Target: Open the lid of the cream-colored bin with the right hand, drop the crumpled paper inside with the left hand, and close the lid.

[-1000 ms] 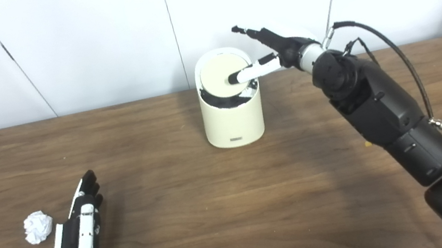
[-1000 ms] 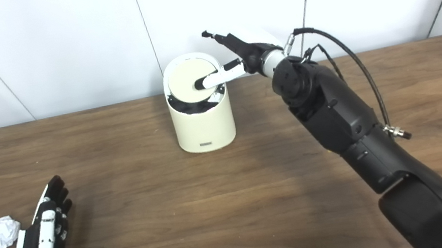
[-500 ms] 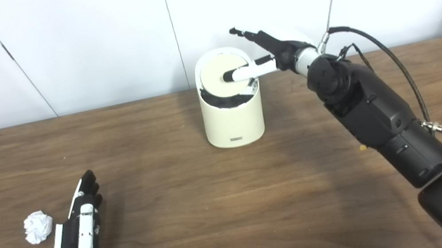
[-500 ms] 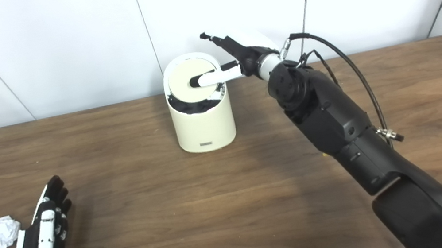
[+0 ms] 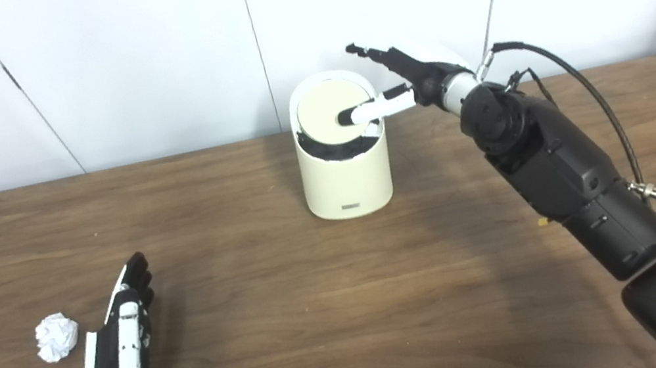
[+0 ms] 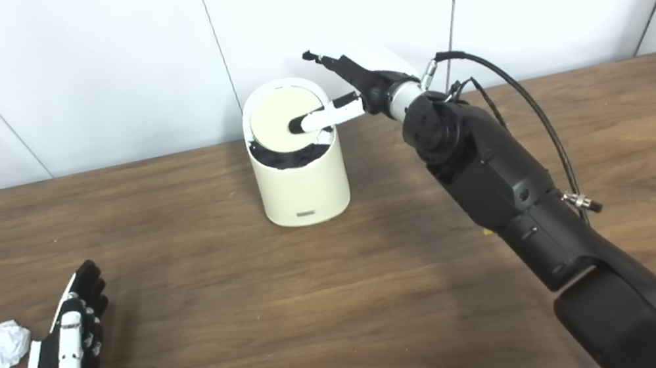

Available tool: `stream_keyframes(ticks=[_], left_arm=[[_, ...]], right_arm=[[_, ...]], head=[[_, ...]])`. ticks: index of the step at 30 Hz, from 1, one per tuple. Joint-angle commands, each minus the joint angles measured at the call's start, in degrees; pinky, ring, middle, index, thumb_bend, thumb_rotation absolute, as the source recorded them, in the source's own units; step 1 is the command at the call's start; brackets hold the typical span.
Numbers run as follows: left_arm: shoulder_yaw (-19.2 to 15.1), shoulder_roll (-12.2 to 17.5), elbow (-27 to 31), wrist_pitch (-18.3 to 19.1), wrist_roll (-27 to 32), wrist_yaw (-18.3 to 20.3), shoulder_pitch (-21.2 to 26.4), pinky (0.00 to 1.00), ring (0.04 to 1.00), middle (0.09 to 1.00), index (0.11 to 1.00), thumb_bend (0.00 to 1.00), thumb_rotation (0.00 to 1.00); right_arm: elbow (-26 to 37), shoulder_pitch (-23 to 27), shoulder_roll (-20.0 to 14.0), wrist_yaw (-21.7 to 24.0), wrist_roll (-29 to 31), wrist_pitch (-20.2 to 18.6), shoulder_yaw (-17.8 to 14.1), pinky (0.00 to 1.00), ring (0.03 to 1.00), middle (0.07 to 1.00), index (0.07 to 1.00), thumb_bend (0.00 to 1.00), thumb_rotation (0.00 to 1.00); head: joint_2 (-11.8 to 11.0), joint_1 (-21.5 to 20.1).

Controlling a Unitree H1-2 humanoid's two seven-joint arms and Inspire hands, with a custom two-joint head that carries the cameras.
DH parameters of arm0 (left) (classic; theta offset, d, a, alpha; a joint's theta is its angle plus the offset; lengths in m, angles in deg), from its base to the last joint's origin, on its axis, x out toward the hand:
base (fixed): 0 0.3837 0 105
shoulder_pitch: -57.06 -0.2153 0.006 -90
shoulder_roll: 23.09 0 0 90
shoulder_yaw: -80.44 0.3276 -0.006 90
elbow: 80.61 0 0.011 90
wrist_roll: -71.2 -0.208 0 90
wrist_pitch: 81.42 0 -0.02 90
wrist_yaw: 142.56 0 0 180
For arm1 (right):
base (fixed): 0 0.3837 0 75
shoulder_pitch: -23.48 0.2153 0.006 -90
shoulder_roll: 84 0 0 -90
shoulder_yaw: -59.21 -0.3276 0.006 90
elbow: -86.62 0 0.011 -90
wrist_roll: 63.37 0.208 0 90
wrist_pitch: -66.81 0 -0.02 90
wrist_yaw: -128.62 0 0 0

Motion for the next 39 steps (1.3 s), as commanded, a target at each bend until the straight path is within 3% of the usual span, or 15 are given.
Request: stream_keyframes(ticks=[1,12,20,27,34,39], left_arm=[[1.0,-1.8,-0.7,-0.7,0.6,-0.3,-1.8,1.0,0.981,0.966,0.946,0.24,0.91],[1.1,-1.8,-0.4,-0.6,0.7,0.0,-1.8,1.0,0.98,0.967,0.954,0.25,0.93],[0.9,-1.9,-0.6,-1.2,1.4,0.3,-1.8,1.0,0.983,0.97,0.959,0.25,0.93],[0.9,-2.0,-0.6,-1.0,1.4,0.2,-1.7,1.0,0.984,0.973,0.961,0.25,0.95],[0.9,-2.2,-1.1,-1.1,1.4,0.1,-1.5,1.0,0.983,0.972,0.958,0.26,0.95],[0.9,-2.2,-1.0,-1.3,1.1,0.1,-1.6,1.0,0.987,0.971,0.958,0.25,0.95]], right_arm=[[0.8,2.1,-0.3,-1.5,0.1,1.4,-1.2,0.87,0.929,0.938,0.931,0.8,0.58],[0.9,1.9,-0.1,-2.4,-0.3,2.2,-0.6,0.87,0.942,0.946,0.926,0.81,0.45],[0.2,1.6,0.1,-5.4,-2.8,3.7,0.9,0.87,0.94,0.936,0.912,0.84,0.37],[0.0,1.3,0.1,-7.2,-4.4,4.3,1.9,0.95,0.948,0.942,0.911,0.82,0.3],[0.0,0.8,0.3,-8.5,-4.0,4.9,1.3,0.96,0.95,0.942,0.909,0.8,0.31],[1.1,0.6,0.7,-9.0,-2.9,5.0,-0.1,0.93,0.932,0.923,0.906,0.77,0.37]], head=[[0.0,-0.1],[0.2,0.0],[0.3,-0.2],[0.2,-0.2],[-0.1,0.1],[0.0,0.1]])
